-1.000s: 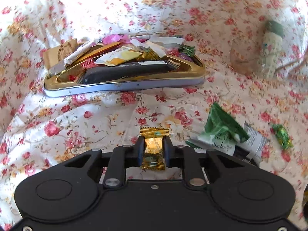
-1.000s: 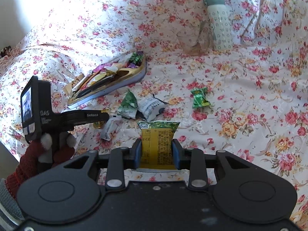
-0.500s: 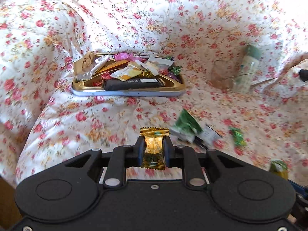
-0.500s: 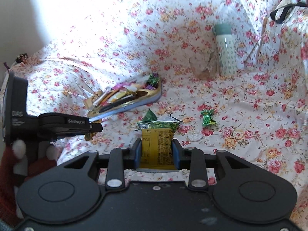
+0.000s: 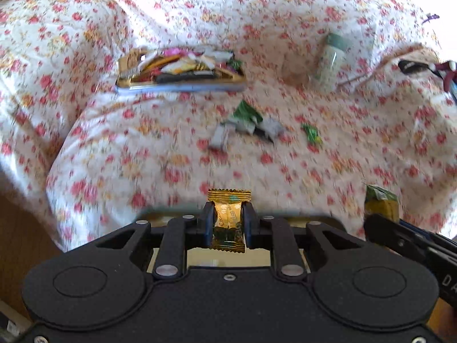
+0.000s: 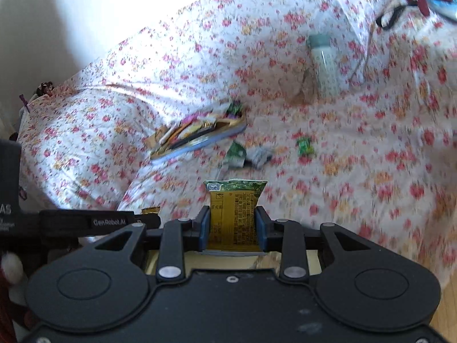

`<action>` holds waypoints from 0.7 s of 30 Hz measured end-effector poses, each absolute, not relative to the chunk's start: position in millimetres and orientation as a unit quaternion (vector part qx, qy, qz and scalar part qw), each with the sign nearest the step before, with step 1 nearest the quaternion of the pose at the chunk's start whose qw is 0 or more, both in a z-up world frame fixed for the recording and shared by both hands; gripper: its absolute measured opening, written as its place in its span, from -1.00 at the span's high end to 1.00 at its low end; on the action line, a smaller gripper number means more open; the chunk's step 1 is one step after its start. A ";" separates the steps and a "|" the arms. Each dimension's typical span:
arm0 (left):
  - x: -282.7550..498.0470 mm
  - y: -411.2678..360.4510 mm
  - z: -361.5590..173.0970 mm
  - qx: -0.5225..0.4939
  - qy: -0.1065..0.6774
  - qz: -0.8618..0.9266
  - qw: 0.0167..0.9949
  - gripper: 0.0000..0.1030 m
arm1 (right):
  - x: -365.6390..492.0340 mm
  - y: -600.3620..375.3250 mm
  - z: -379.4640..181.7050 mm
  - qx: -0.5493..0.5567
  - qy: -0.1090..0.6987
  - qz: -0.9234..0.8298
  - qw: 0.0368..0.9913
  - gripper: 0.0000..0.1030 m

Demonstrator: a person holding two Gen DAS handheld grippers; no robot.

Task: Organize snacks
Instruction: 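Carry the gold candy and yellow-green packet over the gold tray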

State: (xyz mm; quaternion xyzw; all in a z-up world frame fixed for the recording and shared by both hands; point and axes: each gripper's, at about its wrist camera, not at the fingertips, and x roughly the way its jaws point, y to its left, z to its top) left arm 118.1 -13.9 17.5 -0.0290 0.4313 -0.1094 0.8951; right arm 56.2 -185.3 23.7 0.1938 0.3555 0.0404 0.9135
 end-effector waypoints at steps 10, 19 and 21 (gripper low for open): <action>70.7 3.2 3.3 -0.059 0.456 -0.086 0.884 0.47 | 16.4 -172.2 13.9 0.225 0.401 0.047 0.887 0.33; 57.2 26.7 -14.9 -0.080 0.466 -0.039 0.880 0.47 | 1.2 -166.5 2.6 0.241 0.421 0.039 0.873 0.33; 57.2 29.4 -21.8 -0.082 0.470 -0.028 0.878 0.47 | -0.3 -164.7 -3.5 0.245 0.430 0.037 0.868 0.33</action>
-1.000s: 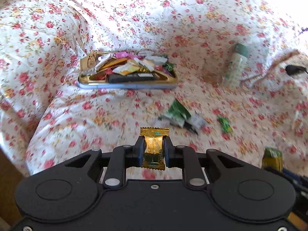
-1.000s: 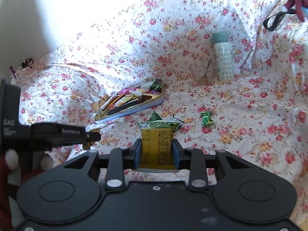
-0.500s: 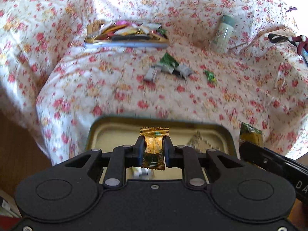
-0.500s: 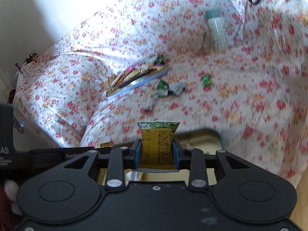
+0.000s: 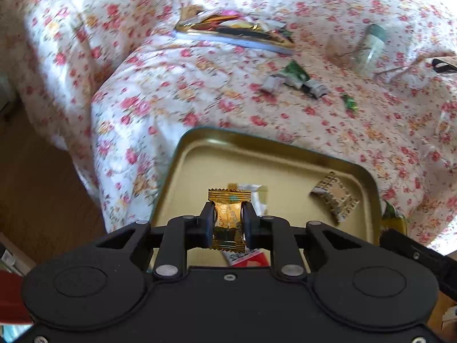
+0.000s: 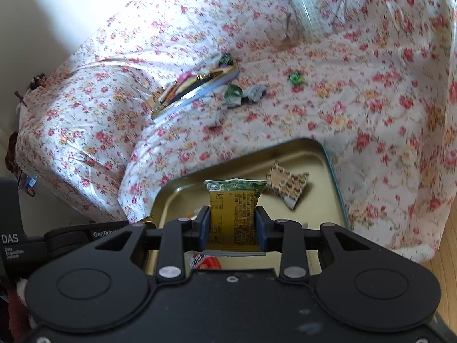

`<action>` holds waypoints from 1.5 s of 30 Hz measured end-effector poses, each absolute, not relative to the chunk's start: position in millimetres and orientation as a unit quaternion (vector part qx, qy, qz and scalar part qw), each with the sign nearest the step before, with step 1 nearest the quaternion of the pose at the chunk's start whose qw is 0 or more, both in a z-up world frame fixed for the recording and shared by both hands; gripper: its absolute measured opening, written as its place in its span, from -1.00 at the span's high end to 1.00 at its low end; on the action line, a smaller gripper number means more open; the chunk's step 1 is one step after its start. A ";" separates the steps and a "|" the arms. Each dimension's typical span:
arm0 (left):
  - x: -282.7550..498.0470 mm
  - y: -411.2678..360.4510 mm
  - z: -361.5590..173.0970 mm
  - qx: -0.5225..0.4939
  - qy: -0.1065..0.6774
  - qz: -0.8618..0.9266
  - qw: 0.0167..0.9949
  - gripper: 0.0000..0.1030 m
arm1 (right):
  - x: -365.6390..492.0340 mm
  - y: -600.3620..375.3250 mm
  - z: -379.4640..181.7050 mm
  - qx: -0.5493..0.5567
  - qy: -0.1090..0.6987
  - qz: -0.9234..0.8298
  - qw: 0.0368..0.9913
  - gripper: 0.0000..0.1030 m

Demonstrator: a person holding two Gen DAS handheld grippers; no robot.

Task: Organize snacks
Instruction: 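Carry the gold candy and yellow-green packet over the gold tray, then open the left tool over the tray while right tool releases its packet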

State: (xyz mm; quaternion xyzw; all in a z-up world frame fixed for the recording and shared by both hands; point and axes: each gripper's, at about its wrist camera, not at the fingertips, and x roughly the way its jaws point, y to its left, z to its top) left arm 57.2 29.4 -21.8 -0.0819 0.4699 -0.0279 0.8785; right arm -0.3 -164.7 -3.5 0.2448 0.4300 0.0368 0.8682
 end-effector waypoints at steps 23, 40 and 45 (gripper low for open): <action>51.3 22.8 -45.5 -0.067 0.480 0.008 0.875 0.23 | -1.5 -154.3 -15.1 0.214 0.448 0.024 0.868 0.33; 36.4 15.8 -52.1 -0.038 0.492 0.020 0.869 0.24 | -0.2 -149.2 -13.7 0.205 0.432 0.044 0.877 0.30; 36.0 13.2 -52.4 -0.033 0.494 0.016 0.869 0.24 | 0.5 -149.0 -15.6 0.198 0.438 0.035 0.876 0.30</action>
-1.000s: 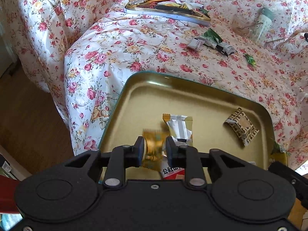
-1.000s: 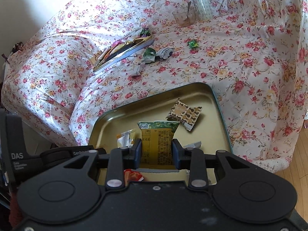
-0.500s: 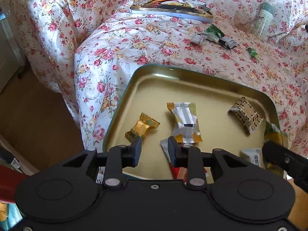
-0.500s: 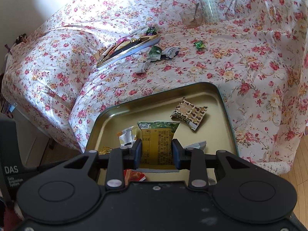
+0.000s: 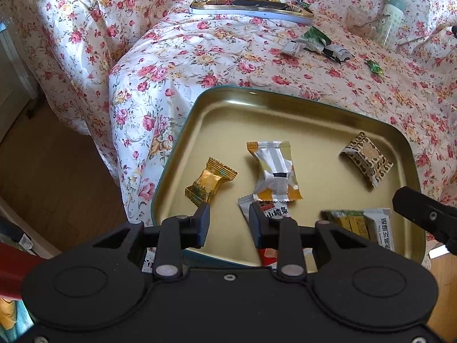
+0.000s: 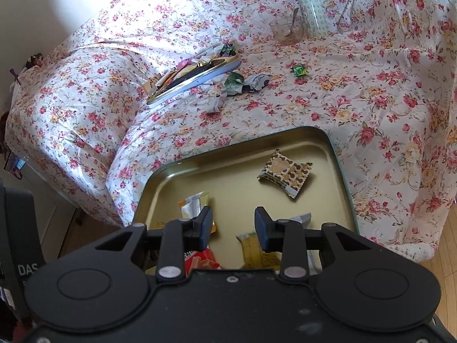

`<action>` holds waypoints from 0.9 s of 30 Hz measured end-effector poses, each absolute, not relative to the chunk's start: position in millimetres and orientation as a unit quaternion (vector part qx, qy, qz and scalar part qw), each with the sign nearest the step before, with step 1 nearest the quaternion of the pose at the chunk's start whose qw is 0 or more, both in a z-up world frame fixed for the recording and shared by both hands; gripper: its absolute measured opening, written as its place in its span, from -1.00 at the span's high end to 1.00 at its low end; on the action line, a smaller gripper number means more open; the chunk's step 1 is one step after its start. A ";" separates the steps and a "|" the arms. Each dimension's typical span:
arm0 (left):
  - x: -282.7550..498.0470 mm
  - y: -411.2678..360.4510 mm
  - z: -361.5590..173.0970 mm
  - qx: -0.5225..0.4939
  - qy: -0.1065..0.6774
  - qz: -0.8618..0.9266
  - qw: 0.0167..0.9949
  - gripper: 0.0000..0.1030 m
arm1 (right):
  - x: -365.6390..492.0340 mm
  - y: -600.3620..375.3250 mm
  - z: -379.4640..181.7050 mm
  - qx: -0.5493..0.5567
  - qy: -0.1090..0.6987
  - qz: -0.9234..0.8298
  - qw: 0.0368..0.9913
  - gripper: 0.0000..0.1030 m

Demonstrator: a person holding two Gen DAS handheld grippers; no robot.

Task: Organize snacks
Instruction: 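Open the left tool over the tray while right tool releases its packet, then move both open tools from the tray toward the snack pile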

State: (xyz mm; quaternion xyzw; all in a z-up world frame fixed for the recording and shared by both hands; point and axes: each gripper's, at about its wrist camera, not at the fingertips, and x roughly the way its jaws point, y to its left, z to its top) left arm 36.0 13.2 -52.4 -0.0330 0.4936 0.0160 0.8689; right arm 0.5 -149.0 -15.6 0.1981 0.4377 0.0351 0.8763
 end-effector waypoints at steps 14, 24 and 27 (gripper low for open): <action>36.2 8.9 -54.1 -0.022 0.500 0.011 0.866 0.23 | 3.8 -150.1 -22.8 0.184 0.472 0.014 0.862 0.30; 36.0 6.7 -53.5 -0.017 0.500 0.008 0.866 0.23 | 6.6 -152.4 -28.0 0.186 0.491 0.012 0.851 0.30; 35.2 5.4 -53.7 -0.013 0.504 0.003 0.864 0.23 | 7.2 -153.0 -29.6 0.186 0.497 0.012 0.848 0.30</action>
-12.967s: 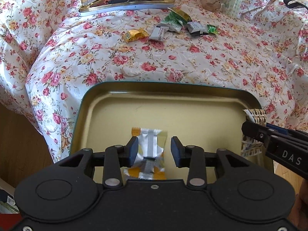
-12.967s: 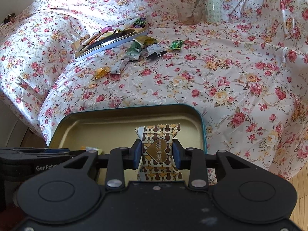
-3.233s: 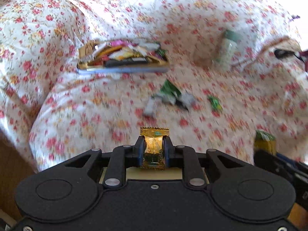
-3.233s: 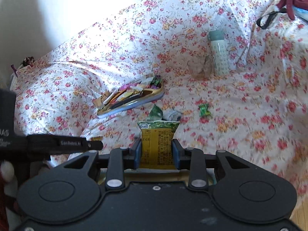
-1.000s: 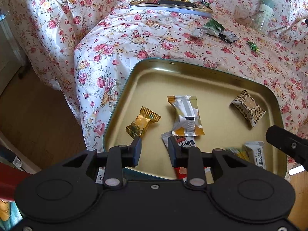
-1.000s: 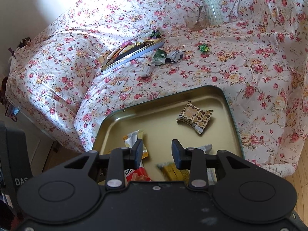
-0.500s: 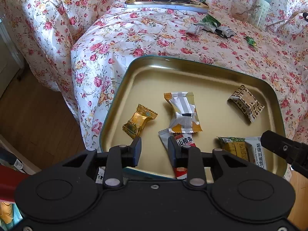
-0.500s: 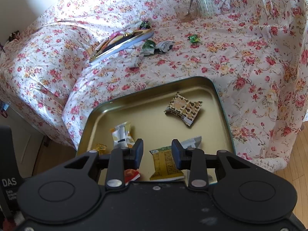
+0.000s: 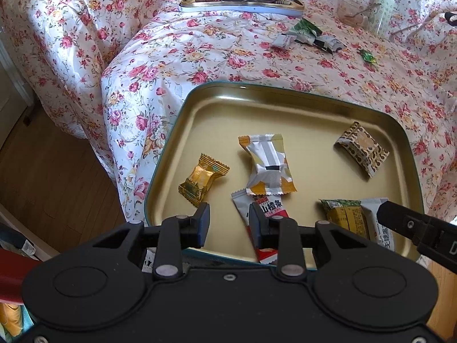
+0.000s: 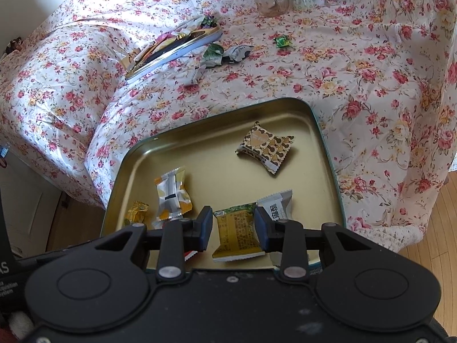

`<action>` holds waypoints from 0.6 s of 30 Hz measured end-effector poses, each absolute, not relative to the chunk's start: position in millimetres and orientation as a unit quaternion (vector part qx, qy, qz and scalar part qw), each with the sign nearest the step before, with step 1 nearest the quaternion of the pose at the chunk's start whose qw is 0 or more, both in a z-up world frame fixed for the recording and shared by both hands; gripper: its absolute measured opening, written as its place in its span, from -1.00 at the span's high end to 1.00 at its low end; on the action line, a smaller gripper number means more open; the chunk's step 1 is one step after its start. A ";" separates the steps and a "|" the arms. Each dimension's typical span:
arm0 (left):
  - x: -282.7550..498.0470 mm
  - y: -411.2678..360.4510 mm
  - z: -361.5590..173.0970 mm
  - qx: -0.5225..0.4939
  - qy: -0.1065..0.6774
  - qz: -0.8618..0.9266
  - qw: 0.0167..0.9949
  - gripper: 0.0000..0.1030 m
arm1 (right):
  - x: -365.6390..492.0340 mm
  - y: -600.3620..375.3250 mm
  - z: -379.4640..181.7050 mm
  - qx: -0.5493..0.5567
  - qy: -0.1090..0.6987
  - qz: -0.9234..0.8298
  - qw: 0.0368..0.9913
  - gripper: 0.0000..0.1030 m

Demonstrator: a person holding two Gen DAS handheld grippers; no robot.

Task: Organize snacks
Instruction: 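Move both open tools from the tray toward the snack pile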

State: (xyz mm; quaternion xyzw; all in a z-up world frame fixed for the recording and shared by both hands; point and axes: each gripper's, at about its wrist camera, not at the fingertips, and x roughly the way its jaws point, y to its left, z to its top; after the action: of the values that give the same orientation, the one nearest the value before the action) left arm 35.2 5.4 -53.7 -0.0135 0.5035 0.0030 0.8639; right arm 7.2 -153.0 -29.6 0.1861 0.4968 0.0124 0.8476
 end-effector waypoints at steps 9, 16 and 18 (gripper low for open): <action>46.2 -1.6 -53.5 -0.010 0.551 -0.060 0.832 0.24 | 14.4 -159.0 -35.5 0.186 0.535 0.040 0.823 0.30; 80.2 -4.7 -45.7 -0.021 0.614 -0.102 0.782 0.24 | 45.0 -167.2 -24.3 0.176 0.570 0.083 0.798 0.30; 92.6 -5.1 -42.1 -0.026 0.628 -0.101 0.771 0.24 | 56.5 -169.0 -18.7 0.164 0.574 0.087 0.797 0.30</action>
State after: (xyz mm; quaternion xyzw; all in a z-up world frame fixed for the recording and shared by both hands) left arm 92.6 -5.1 -42.1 -0.0259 0.6281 -0.1013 0.7711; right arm 56.5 -169.0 -18.7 0.1640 0.5741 0.0872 0.7974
